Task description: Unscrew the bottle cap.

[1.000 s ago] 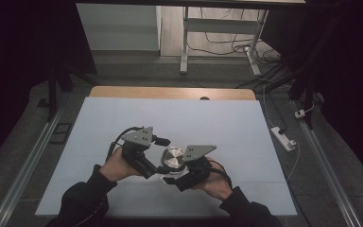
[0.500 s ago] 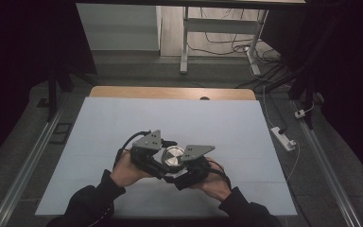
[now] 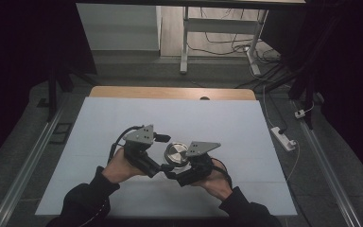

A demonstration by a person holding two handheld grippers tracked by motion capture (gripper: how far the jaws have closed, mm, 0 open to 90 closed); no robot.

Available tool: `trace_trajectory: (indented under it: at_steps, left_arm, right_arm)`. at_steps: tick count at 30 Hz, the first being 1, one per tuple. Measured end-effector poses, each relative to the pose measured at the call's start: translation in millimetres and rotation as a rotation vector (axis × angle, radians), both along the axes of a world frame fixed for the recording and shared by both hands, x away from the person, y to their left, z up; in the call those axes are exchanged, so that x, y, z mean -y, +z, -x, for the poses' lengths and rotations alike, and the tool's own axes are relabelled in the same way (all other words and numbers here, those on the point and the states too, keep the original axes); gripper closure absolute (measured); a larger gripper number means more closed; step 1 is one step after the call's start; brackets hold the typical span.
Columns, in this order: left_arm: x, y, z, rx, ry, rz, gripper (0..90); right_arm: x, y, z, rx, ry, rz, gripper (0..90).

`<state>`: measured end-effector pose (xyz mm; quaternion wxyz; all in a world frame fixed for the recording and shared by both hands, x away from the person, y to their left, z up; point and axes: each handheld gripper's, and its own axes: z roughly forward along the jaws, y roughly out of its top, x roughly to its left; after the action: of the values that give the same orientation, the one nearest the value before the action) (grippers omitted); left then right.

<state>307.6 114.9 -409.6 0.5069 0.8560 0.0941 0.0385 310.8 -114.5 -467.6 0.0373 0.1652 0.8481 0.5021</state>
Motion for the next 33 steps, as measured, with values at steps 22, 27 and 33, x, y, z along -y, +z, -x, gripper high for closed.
trace_trajectory:
  at_steps: [22, 27, 33]
  left_arm:
    - [23.3, -6.2, 16.0, 0.043, 0.241, 0.027, 36.1]
    - [16.2, -7.4, 6.3, -0.003, 0.119, 0.037, 21.3]
    - [9.7, -7.1, 1.8, -0.043, 0.001, 0.018, 19.8]
  right_arm:
    - [10.9, -2.0, -11.7, -0.025, -0.145, -0.006, 15.1]
    - [7.7, 1.9, -7.3, -0.018, -0.073, -0.019, 15.2]
    - [-5.6, -1.2, 3.0, 0.001, 0.041, 0.014, 15.2]
